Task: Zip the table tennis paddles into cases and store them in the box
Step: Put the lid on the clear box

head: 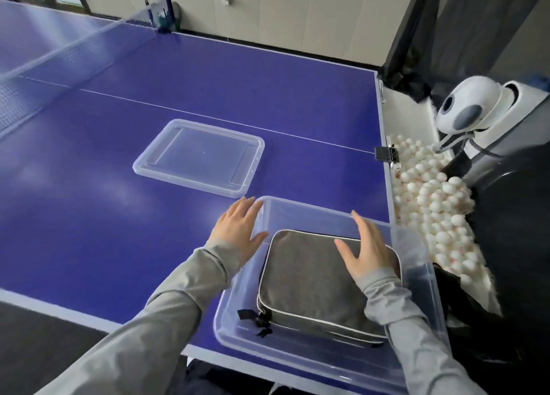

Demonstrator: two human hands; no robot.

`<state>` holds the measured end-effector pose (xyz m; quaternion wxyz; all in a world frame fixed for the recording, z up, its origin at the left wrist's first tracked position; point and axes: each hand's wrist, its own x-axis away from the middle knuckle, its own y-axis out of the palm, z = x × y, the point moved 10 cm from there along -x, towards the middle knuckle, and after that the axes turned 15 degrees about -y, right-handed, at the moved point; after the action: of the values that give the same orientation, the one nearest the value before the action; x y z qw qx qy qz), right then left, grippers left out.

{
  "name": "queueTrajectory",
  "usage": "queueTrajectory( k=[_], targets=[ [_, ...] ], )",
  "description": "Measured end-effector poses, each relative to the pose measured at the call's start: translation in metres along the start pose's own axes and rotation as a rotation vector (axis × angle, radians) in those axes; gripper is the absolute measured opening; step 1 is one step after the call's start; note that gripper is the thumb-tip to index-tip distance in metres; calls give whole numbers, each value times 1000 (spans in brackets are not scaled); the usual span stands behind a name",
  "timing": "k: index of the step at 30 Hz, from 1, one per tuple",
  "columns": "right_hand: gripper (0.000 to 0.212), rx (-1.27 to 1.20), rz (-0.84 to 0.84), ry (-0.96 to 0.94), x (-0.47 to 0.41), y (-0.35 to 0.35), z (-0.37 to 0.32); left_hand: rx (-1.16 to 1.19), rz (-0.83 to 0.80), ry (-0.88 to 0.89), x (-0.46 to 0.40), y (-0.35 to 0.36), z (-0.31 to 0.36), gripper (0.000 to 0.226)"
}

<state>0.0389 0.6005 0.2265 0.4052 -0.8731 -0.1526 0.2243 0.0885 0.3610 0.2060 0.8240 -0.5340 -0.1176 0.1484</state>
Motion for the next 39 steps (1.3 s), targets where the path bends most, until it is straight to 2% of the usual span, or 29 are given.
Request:
queueTrajectory(
  k=[5,9,14,19,25,33,39],
  targets=[
    [58,28,-62,-36,-58,56,-37,-77,33,-95,-52,-31,-83,71],
    [59,123,-117,-35,-118,116,-69,-161,-21,-153,-99,-45,-163,75],
    [64,231,-242,44,-182,193,-88,-265,-78,-217,-157,-61,-265,76],
    [65,321,-322,210,-204,240,-75,-334,-139,-278,-205,-64,-336,75],
    [66,393,-363,338,-218,270,-39,-285,-140,-361,-259,-50,-385,78],
    [58,437,-318,374,-250,307,10,-354,-138,-433,-325,-17,-426,93],
    [64,501,-384,403,-257,330,39,-271,-156,-501,-349,5,-443,90]
  ],
)
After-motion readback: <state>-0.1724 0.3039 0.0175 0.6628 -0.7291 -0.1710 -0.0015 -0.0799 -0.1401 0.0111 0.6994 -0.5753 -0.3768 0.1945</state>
